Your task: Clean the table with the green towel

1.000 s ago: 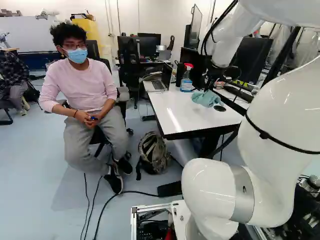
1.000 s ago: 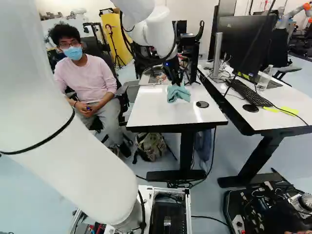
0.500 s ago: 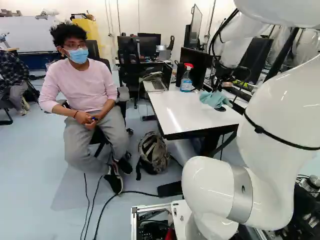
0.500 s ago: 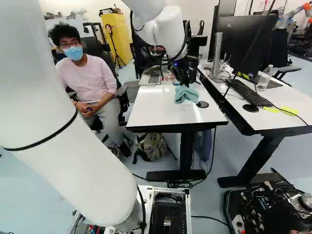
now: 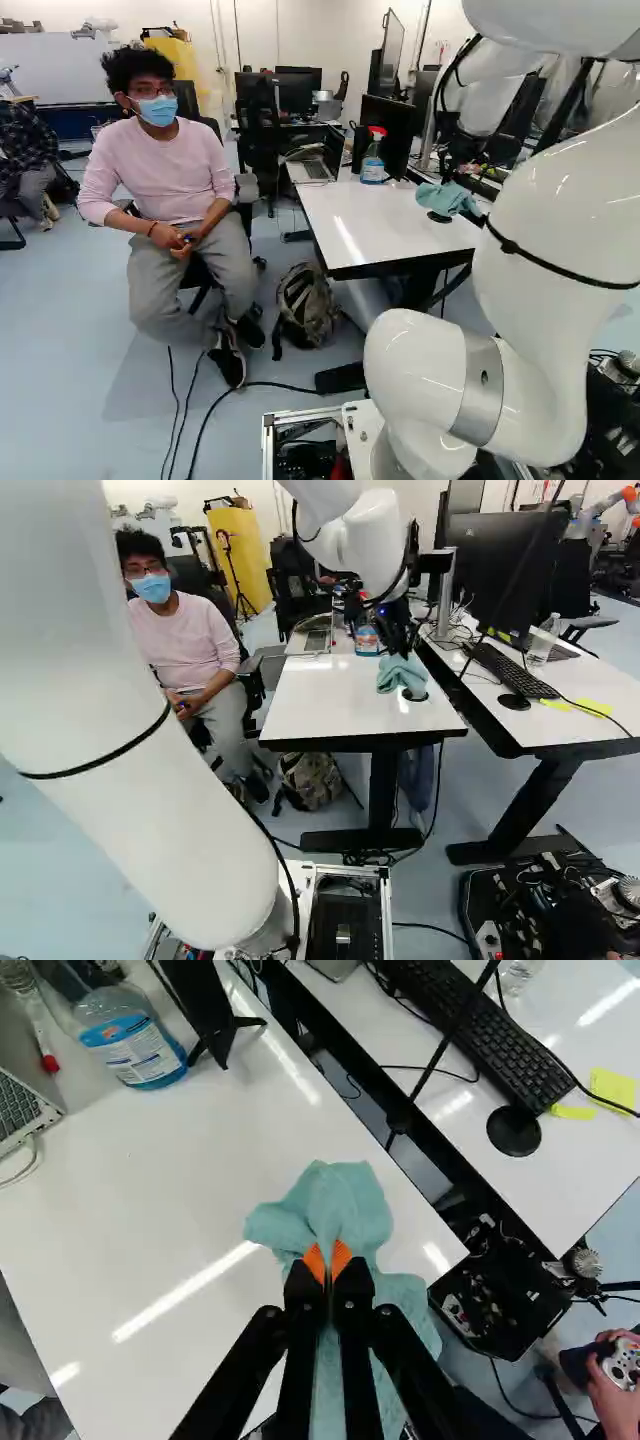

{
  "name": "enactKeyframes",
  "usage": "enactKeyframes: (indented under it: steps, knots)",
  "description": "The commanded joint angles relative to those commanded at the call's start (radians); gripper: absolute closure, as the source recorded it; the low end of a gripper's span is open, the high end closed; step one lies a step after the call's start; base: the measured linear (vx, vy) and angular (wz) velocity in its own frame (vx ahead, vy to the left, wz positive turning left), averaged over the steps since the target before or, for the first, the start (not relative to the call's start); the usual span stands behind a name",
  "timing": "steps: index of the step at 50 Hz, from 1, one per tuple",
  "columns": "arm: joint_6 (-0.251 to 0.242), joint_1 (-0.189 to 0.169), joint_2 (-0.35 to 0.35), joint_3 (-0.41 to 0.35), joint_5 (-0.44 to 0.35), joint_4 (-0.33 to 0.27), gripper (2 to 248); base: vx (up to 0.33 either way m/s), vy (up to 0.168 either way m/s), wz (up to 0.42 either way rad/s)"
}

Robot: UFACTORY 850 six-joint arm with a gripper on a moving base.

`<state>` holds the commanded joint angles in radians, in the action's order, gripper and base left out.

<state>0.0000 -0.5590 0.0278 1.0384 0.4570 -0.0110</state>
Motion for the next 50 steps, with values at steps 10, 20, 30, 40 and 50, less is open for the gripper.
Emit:
enactKeyframes:
  steps: [10,20,30,40,50]
  knots:
    - [0.0,-0.029,0.028,0.029,0.0,-0.022,222,0.0,0.0,0.0]
    - [0.0,-0.057,0.057,0.06,0.0,-0.023,222,0.0,0.0,0.0]
    - [0.0,-0.062,0.083,0.087,0.0,-0.023,222,0.0,0.0,0.0]
    - [0.0,-0.062,0.083,0.087,0.0,-0.023,222,0.0,0.0,0.0]
    - [0.0,-0.062,0.083,0.087,0.0,-0.023,222,0.0,0.0,0.0]
